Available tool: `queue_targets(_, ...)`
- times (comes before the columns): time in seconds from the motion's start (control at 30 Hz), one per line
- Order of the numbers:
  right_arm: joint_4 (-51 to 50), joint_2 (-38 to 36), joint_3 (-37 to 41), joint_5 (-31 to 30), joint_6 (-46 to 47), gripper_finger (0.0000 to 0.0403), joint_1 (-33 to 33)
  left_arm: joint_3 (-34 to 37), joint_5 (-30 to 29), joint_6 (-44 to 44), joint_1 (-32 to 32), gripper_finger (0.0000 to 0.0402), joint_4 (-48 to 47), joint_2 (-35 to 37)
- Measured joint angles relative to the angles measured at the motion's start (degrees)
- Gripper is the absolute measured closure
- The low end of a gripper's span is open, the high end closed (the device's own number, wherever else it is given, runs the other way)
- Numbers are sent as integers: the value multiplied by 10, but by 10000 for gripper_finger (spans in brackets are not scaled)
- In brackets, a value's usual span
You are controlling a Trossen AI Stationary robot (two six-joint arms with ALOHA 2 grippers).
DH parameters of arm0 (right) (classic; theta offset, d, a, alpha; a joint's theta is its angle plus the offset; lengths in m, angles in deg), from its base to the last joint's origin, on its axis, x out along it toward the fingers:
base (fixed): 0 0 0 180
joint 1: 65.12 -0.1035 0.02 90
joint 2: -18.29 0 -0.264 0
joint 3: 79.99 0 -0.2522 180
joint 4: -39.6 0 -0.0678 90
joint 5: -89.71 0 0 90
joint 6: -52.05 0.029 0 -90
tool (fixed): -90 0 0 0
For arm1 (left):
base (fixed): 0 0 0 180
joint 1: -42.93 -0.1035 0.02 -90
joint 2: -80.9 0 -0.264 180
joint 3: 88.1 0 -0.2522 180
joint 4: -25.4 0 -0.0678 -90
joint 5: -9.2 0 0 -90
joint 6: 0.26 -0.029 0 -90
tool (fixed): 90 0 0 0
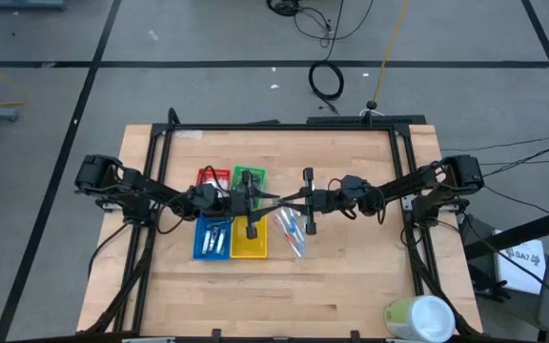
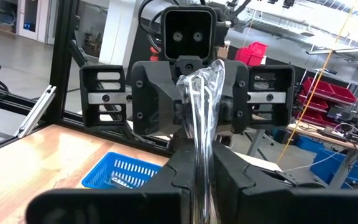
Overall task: Pick & Place Travel size toiletries
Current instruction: Put the silver nail cutter into the blue bin
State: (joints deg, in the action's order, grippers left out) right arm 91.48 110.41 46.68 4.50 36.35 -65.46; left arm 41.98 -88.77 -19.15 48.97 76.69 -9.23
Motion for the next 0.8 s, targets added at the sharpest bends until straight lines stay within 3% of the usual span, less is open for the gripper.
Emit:
queue_targets(0.2, -3, 0, 0, 0, 2, 386, 0, 0, -2, -26, 0, 366, 0, 0)
queue_targets(0.43, -14, -1, 0, -4, 15, 370, 0, 1, -2, -24, 0, 366, -2, 0)
queue_targets(0.57, -42, -8, -1, -45, 57, 331, 0, 1, -7, -18, 0, 358, 16, 0)
queue_targets(0.8, -230, -90, 1, -83, 74, 235, 0, 0, -13, -17, 0, 367, 12, 12)
